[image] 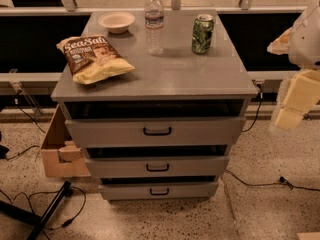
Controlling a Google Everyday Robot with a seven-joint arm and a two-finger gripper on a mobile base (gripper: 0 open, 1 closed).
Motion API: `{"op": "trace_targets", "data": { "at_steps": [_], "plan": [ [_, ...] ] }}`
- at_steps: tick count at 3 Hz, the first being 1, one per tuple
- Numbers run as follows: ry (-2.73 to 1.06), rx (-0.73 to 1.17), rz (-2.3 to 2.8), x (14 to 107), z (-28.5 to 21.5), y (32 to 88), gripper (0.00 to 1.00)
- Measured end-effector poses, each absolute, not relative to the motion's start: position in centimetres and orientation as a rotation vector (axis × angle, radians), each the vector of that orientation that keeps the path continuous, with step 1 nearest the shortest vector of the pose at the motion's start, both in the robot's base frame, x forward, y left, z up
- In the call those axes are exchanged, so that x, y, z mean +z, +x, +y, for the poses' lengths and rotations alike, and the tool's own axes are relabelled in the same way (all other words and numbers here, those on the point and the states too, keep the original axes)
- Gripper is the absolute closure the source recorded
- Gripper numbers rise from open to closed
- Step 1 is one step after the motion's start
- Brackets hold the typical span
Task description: Open bottom drawer
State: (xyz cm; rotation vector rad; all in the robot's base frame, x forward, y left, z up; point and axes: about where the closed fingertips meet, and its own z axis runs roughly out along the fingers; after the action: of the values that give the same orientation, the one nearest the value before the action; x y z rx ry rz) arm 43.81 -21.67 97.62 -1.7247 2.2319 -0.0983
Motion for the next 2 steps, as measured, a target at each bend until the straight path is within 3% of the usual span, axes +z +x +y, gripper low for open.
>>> {"op": "trace_targets", "data": {
  "at_steps": [2],
  "plan": [
    [-1.686, -0.055, 2.227, 95.7, -21.4, 43.6, 0.00]
  ]
}}
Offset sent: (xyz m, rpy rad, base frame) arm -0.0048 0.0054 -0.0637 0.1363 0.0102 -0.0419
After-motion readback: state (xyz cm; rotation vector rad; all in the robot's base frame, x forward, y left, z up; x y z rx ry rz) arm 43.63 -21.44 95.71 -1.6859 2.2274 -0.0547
